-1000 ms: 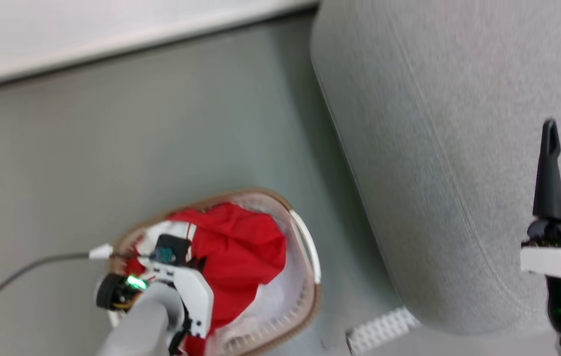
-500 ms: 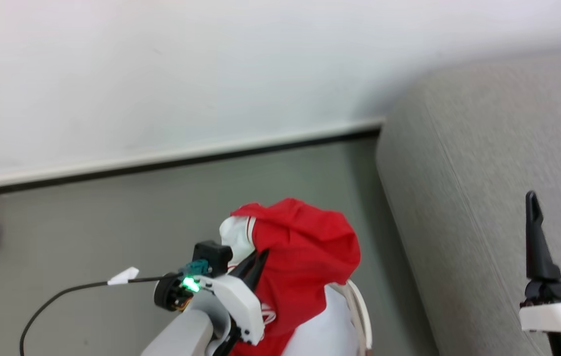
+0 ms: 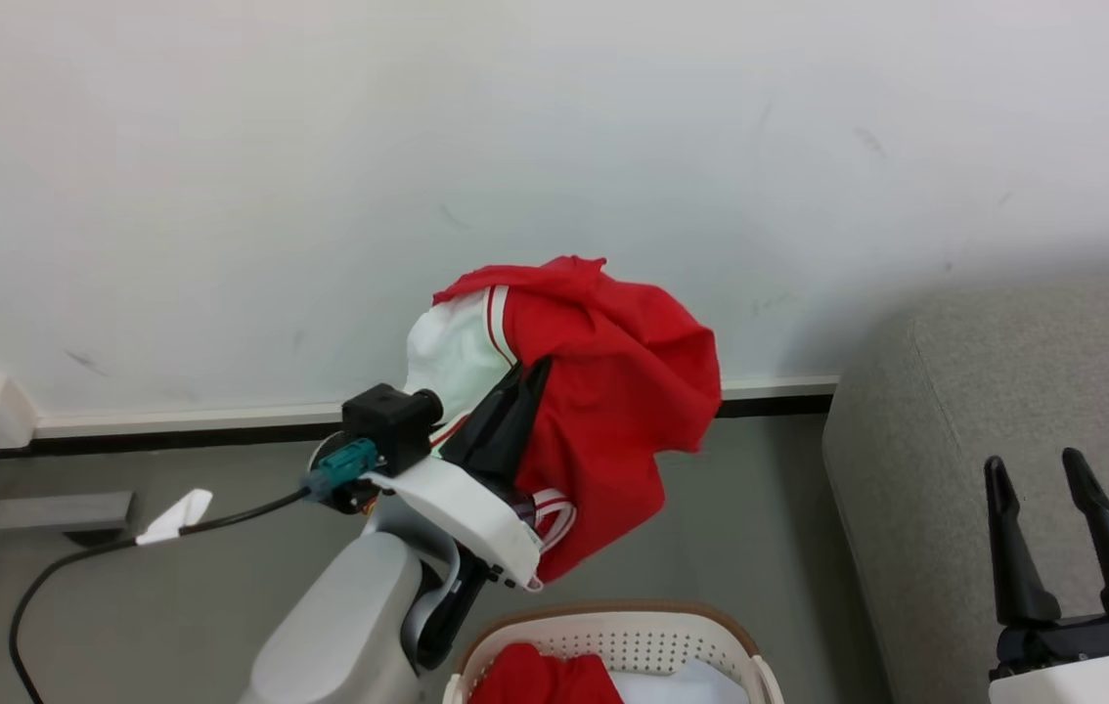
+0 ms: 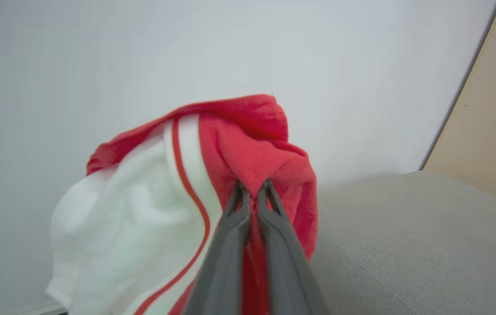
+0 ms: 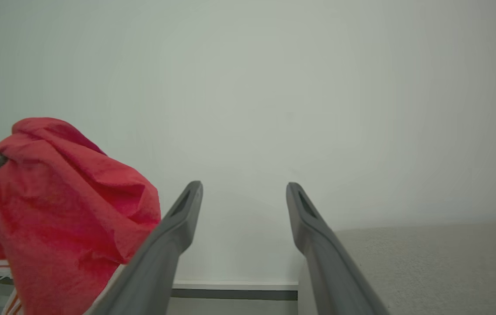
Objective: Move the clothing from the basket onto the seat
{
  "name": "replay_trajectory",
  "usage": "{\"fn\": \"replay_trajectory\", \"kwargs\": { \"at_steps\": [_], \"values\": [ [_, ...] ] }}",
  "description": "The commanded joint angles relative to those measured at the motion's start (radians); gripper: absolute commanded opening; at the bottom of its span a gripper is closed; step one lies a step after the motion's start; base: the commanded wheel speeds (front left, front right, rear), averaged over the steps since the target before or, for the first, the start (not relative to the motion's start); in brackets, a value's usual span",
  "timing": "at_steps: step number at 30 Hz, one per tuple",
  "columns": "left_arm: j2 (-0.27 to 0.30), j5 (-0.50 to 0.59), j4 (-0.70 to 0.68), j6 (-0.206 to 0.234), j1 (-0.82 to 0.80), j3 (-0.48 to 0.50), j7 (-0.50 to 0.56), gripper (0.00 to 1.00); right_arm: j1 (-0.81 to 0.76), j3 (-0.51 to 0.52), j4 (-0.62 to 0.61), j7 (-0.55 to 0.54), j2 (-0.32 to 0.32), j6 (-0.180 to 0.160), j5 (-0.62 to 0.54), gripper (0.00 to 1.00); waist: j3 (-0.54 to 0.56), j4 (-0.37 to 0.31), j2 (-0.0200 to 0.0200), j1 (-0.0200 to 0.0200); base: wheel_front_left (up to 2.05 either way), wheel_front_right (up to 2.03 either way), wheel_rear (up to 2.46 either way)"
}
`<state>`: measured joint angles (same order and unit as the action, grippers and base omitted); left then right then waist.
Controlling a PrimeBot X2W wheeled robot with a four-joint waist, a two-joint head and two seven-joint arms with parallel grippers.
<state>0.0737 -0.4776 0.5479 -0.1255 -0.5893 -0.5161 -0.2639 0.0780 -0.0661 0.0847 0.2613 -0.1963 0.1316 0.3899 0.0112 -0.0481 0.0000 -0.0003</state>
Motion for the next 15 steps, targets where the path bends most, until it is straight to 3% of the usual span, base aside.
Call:
{"fn": "replay_trajectory", "kwargs": {
  "at_steps": [1, 15],
  "values": [
    [0.009, 0.013, -0.014, 0.000, 0.017, 0.002, -0.001, 0.00, -0.014, -0.010, -0.003, 0.003, -0.007, -0.002, 0.008, 1.00, 0.008, 0.008, 0.0000, 0.0003, 0.00, 0.00, 0.00],
    [0.009, -0.008, -0.080, 0.005, 0.054, -0.012, -0.001, 0.00, 0.015, -0.146, -0.007, 0.003, -0.039, -0.002, 0.031, 1.00, 0.017, 0.031, 0.0000, 0.0003, 0.00, 0.00, 0.00]
  ]
}}
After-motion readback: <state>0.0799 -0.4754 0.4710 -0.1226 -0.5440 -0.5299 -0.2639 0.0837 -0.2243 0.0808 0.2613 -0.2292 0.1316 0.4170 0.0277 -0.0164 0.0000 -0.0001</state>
